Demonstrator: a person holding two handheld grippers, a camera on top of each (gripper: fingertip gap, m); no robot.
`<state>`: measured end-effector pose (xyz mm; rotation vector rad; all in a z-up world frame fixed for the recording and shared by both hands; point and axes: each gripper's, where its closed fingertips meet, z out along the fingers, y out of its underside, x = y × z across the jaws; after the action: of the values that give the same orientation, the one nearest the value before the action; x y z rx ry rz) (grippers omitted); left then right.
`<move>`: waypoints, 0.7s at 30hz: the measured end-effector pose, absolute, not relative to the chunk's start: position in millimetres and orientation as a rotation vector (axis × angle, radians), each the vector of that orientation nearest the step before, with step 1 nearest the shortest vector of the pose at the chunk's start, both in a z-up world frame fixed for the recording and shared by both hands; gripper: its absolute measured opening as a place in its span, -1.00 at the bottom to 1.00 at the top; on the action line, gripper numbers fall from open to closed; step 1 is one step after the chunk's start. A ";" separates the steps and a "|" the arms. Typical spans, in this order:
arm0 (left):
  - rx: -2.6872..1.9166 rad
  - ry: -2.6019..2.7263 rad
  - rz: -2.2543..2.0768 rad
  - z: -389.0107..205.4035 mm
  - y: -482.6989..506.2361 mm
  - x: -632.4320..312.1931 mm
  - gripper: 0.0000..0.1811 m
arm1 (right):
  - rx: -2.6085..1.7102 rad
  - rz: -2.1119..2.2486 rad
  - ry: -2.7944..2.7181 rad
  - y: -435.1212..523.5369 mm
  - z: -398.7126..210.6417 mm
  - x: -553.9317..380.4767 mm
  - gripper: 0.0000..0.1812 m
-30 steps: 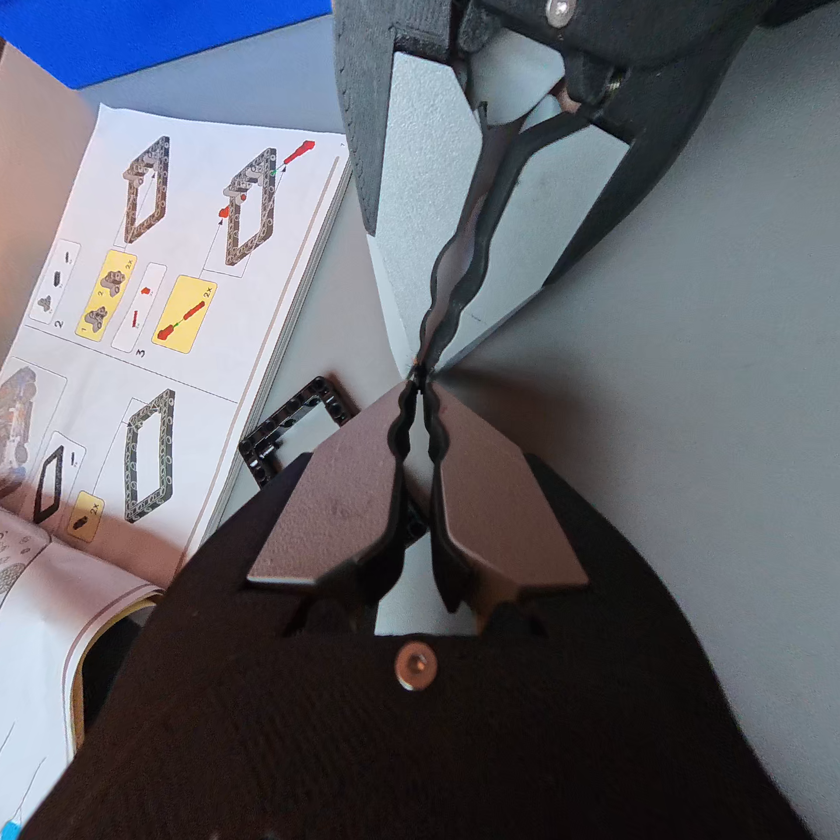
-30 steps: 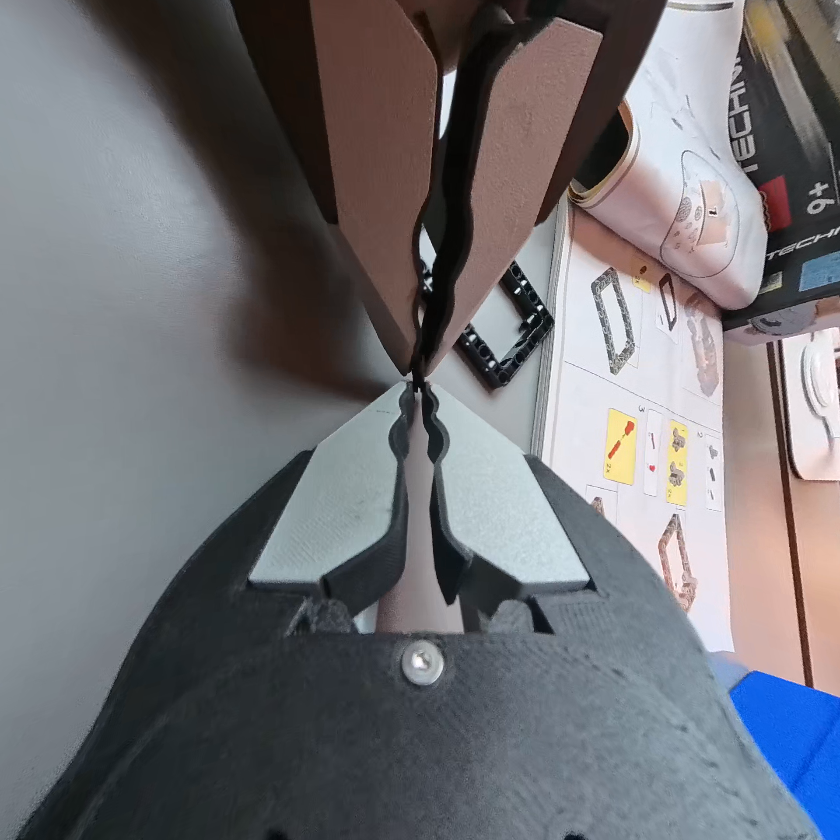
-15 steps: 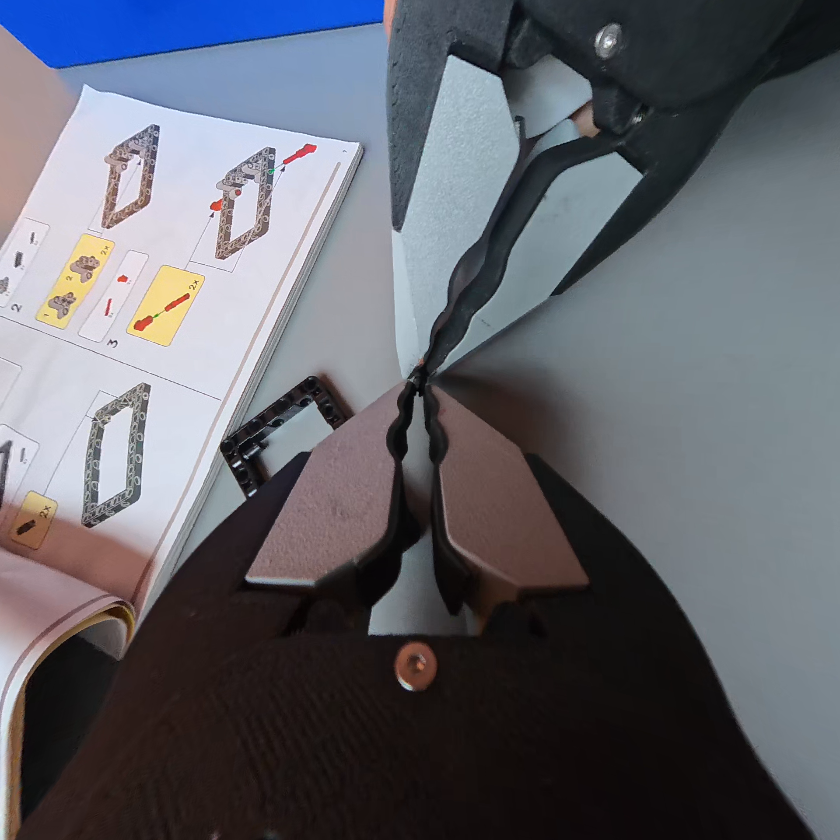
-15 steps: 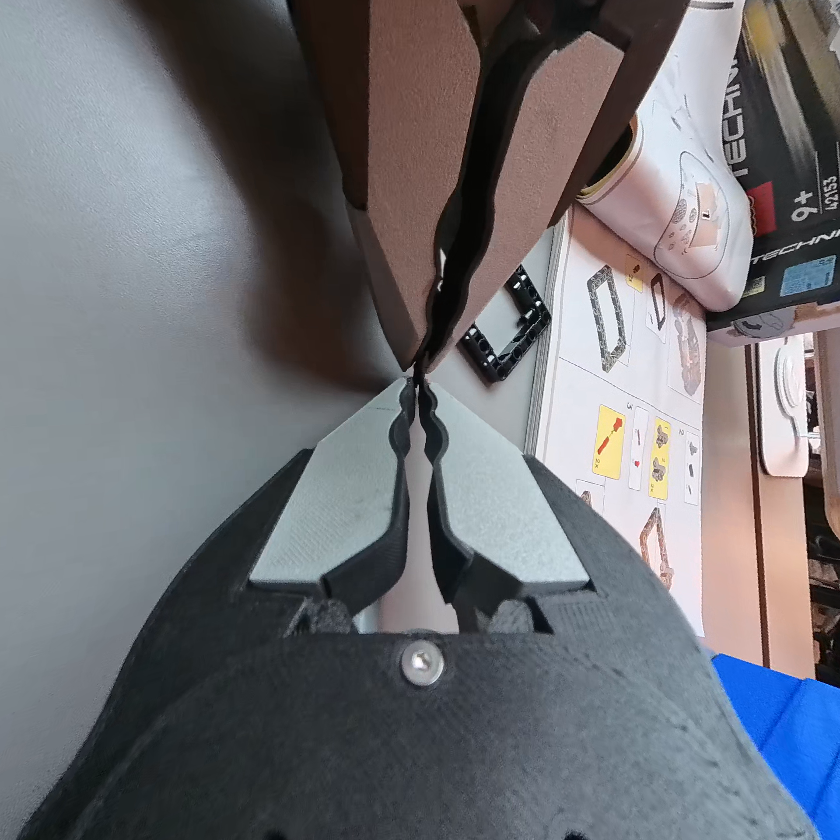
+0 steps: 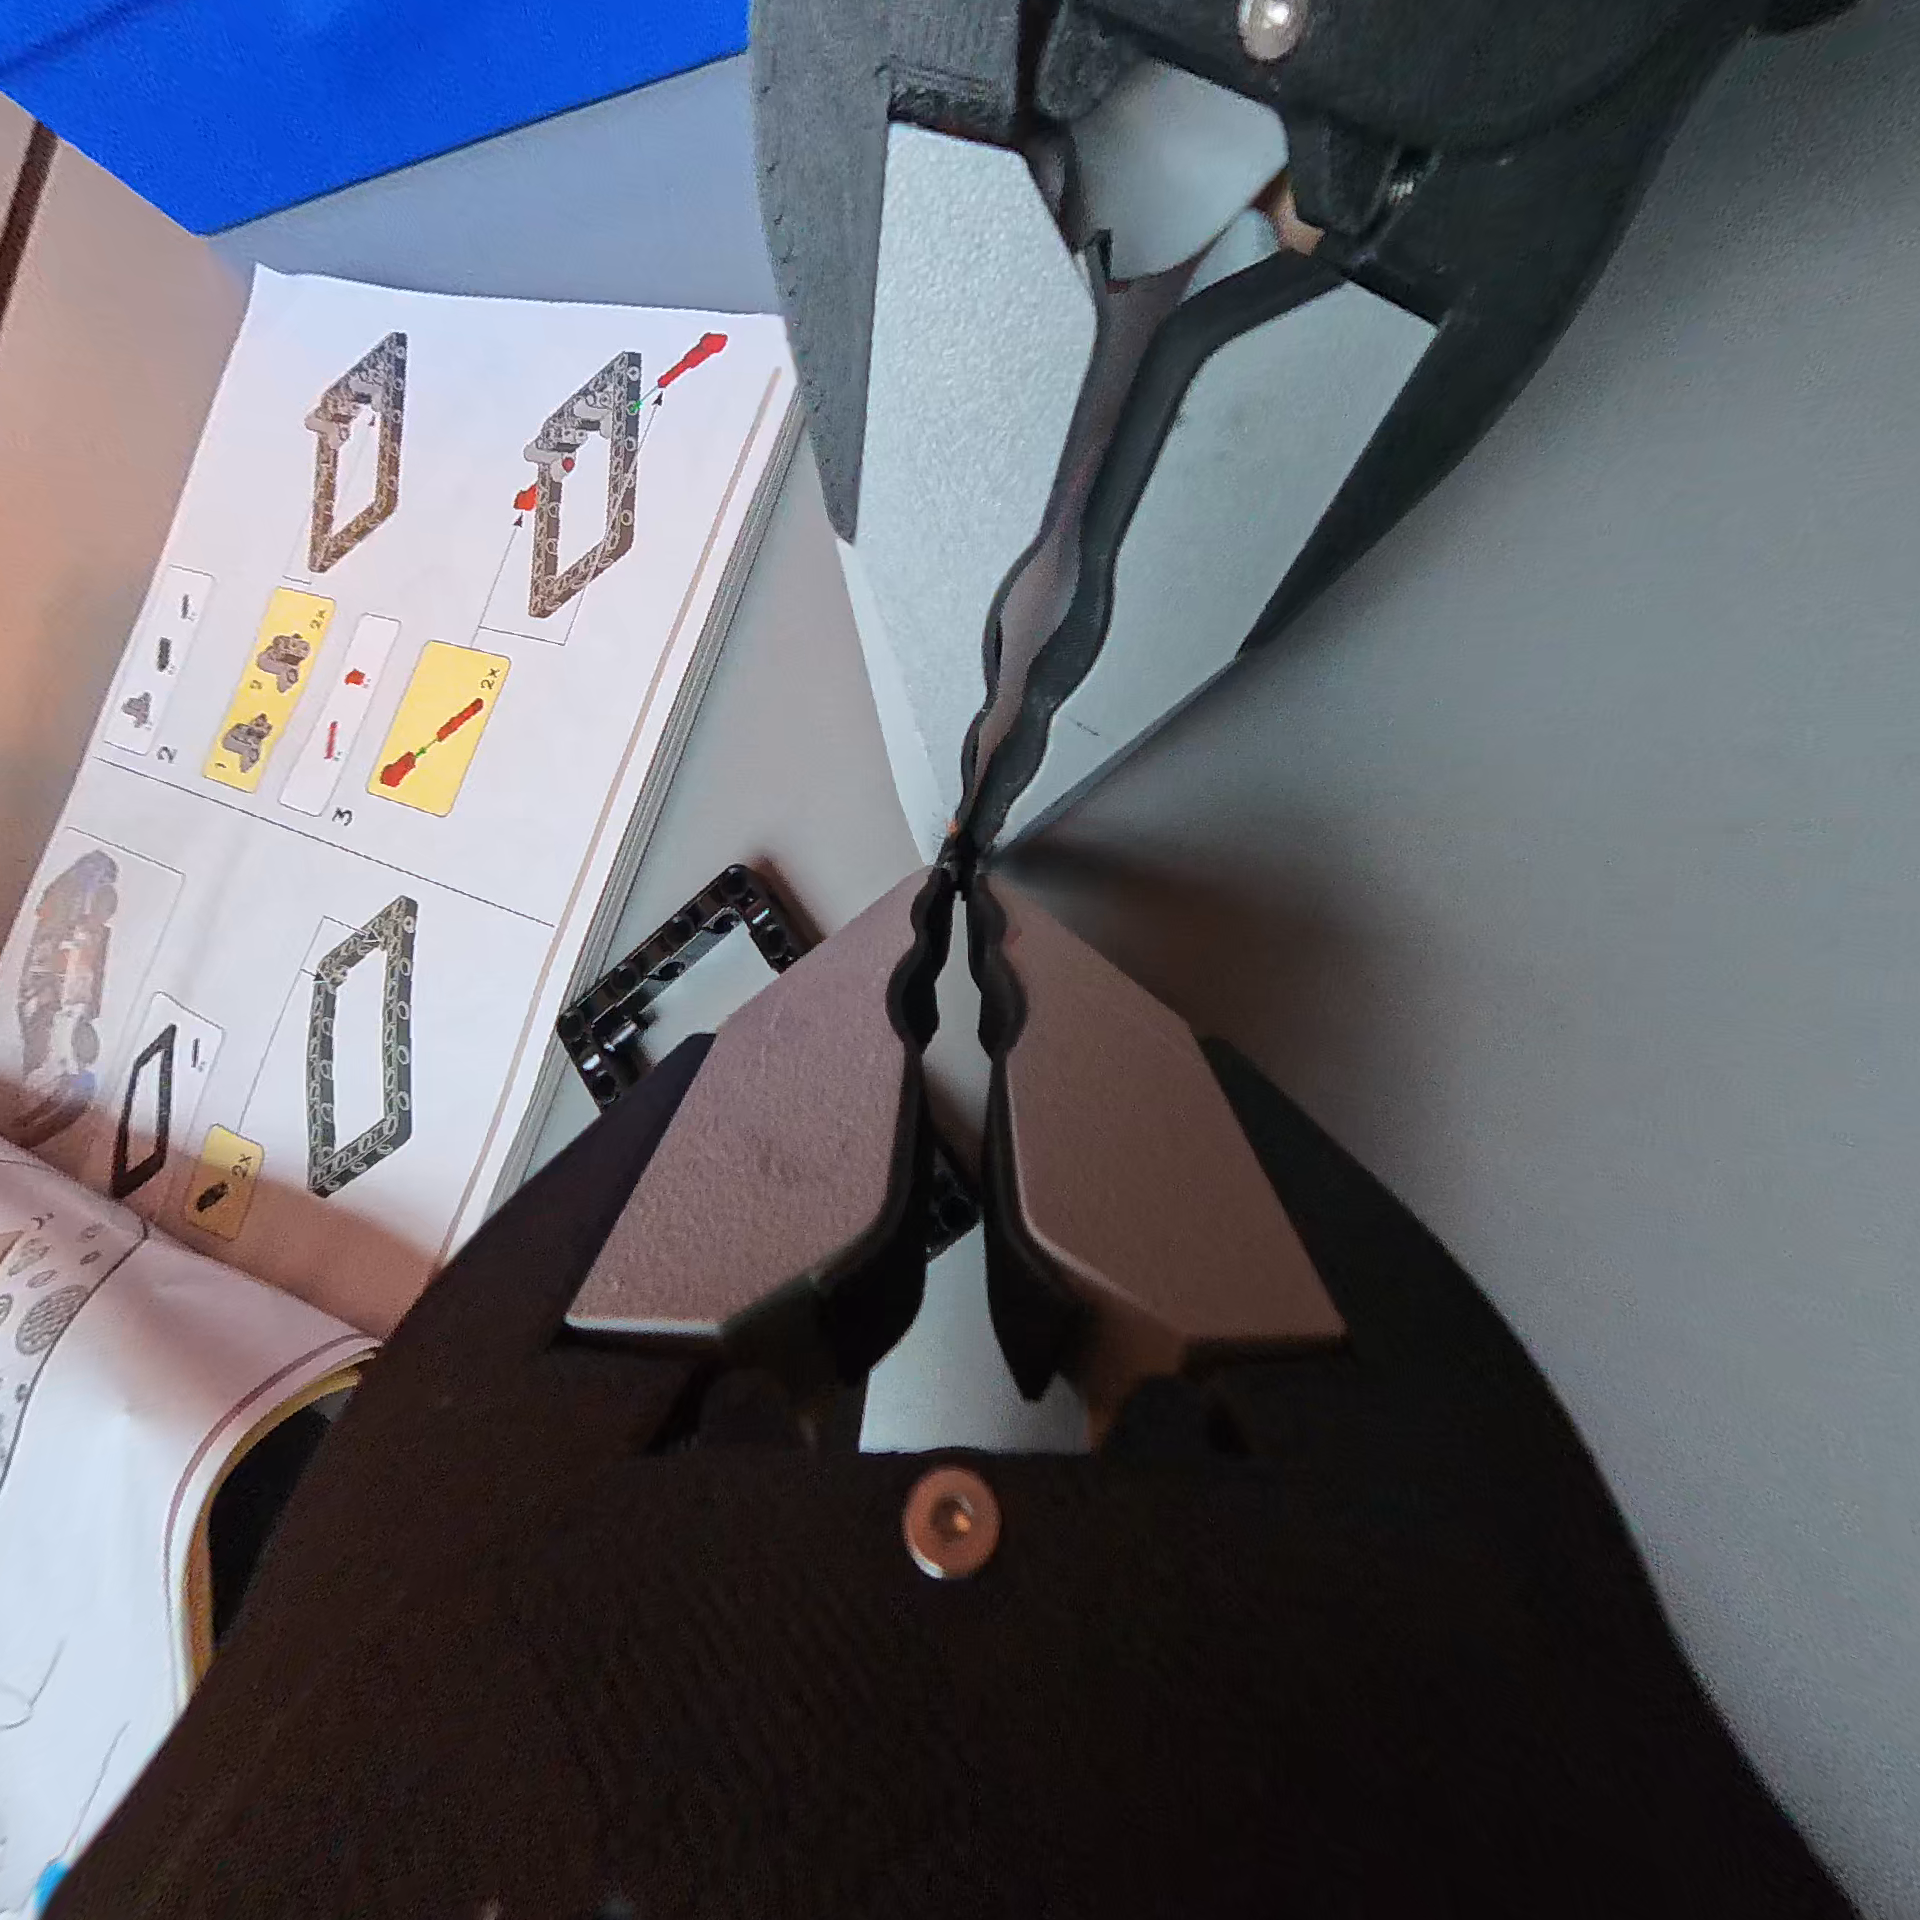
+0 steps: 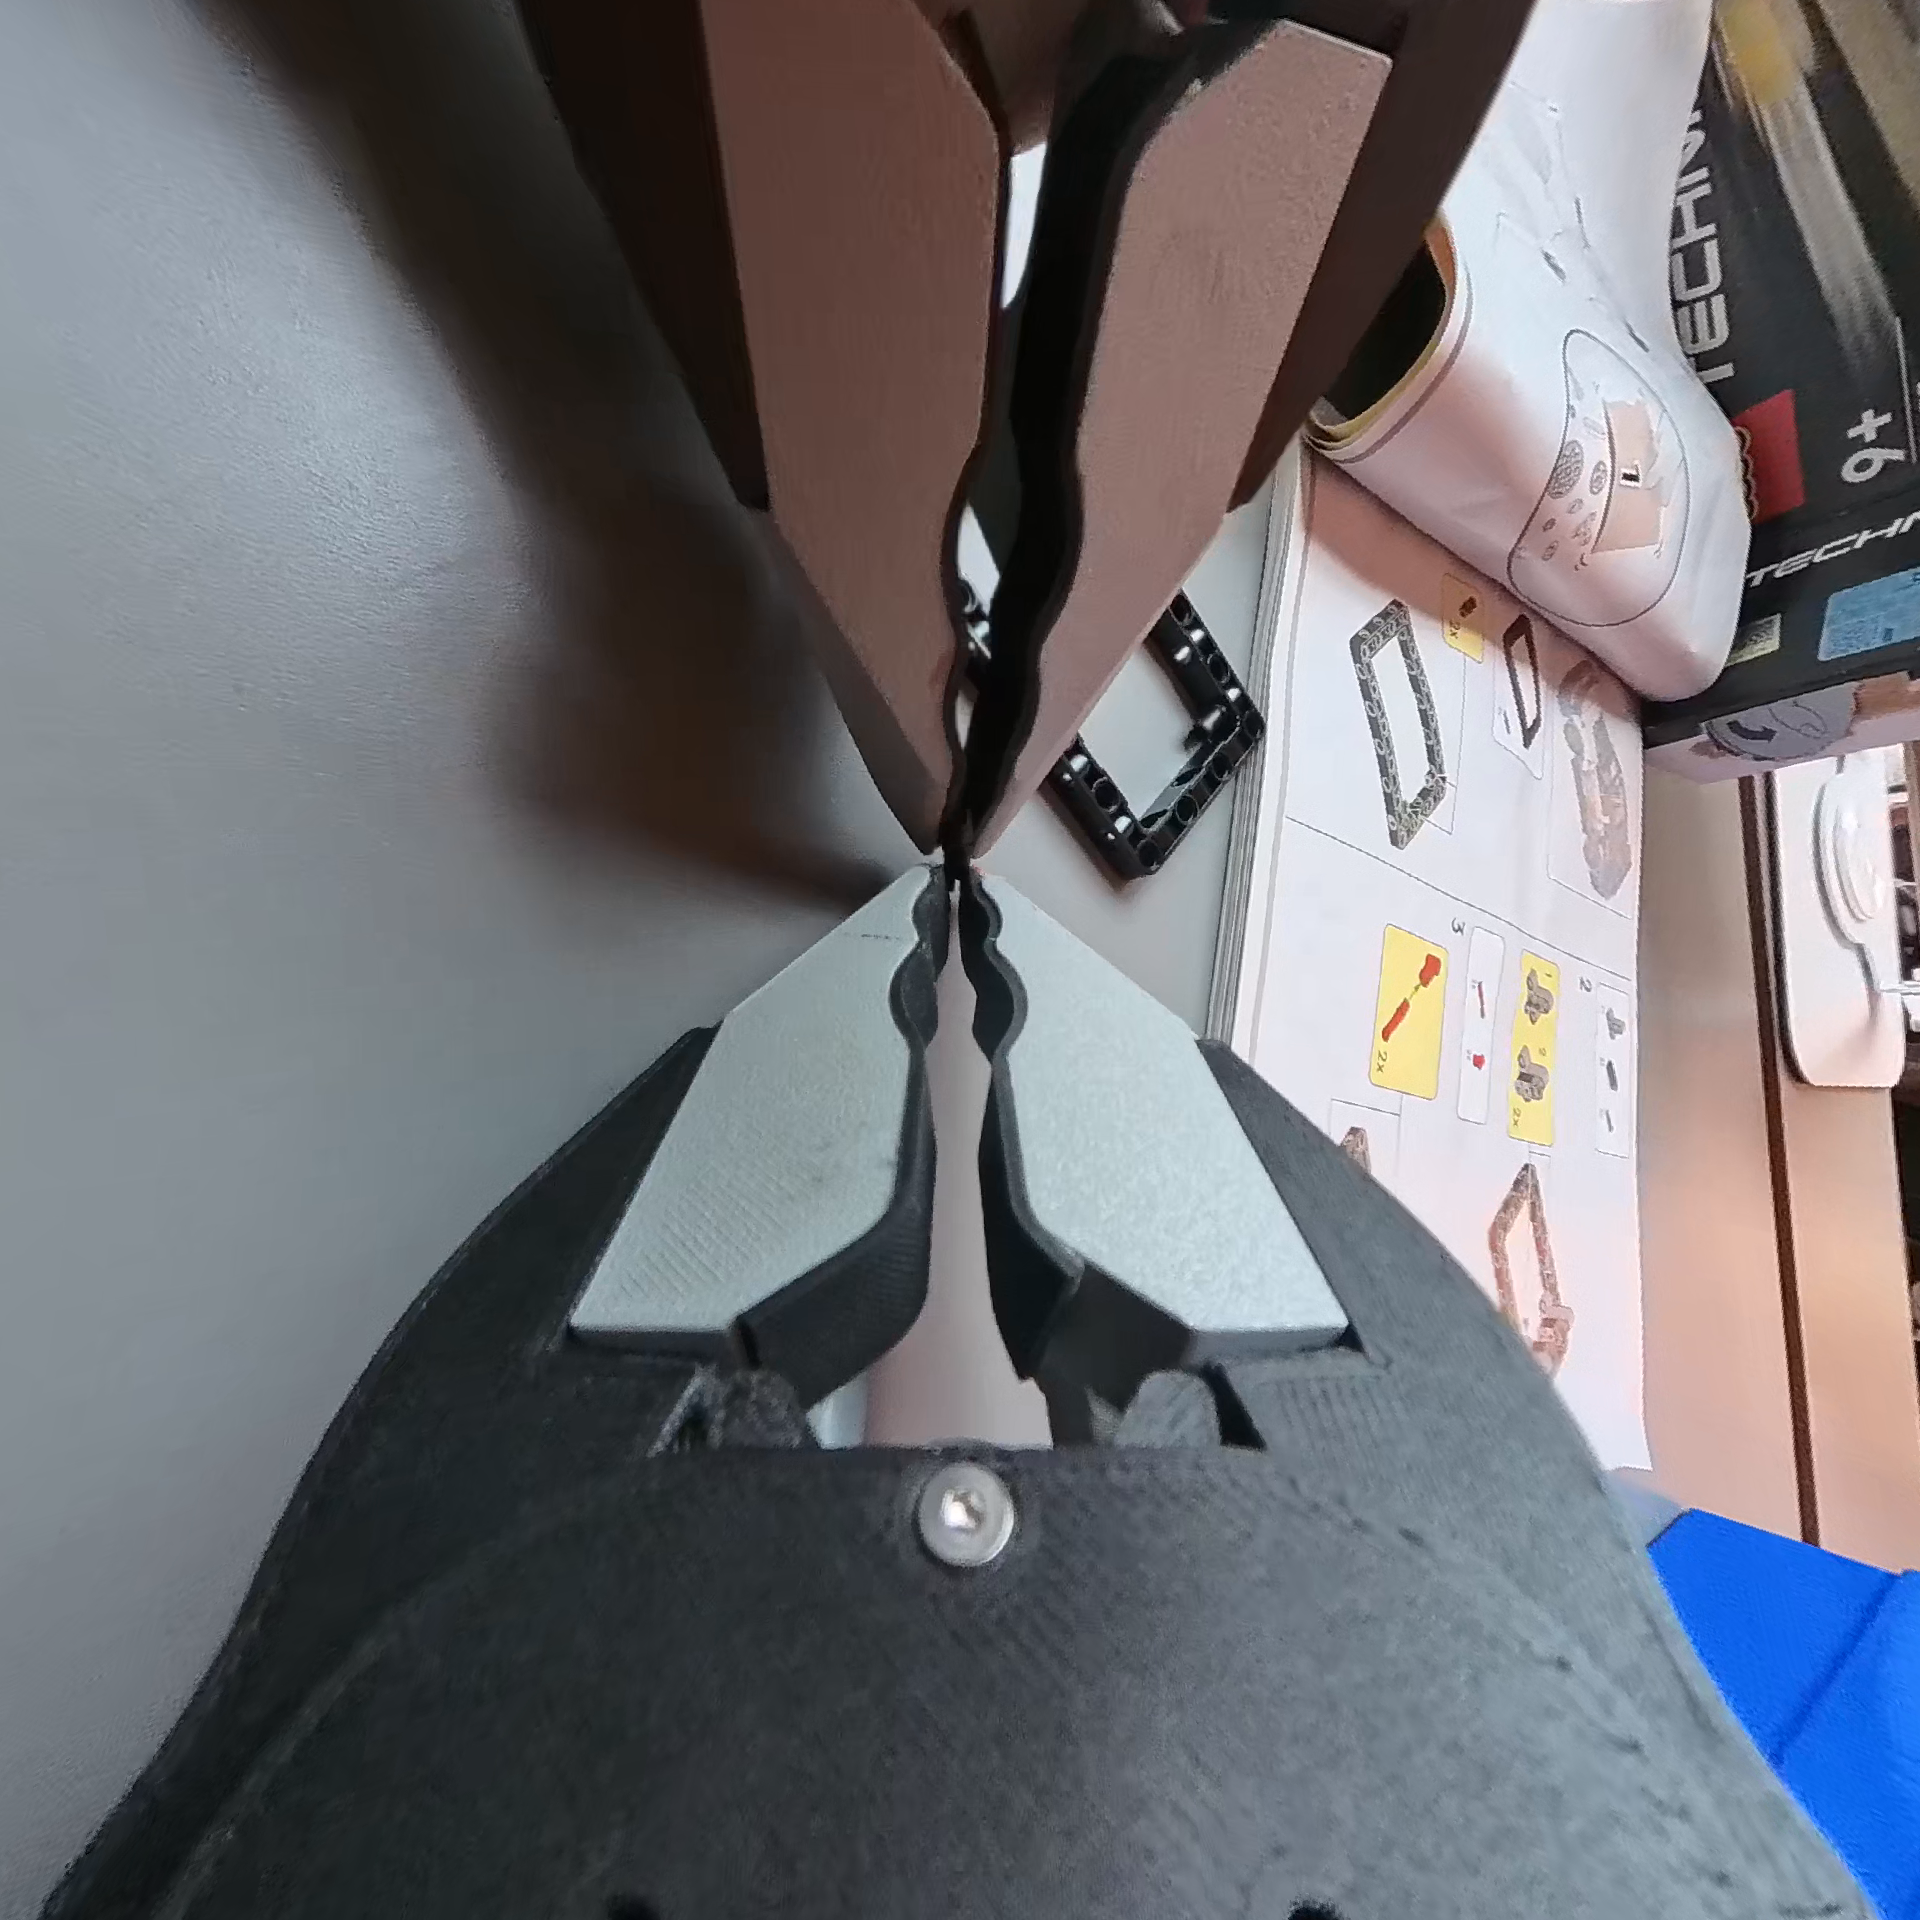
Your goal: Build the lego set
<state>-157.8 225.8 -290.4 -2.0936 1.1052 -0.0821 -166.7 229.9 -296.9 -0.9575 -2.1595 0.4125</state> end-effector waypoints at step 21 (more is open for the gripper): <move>-2.048 1.110 -0.053 -293.3 230.4 -161.3 -0.87 | -1.059 0.509 -2.157 231.7 -296.8 -166.1 -1.00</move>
<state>-161.3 230.4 -293.3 -2.0484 1.1101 -0.0529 -166.1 231.7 -296.8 -1.0591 -2.1567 0.5089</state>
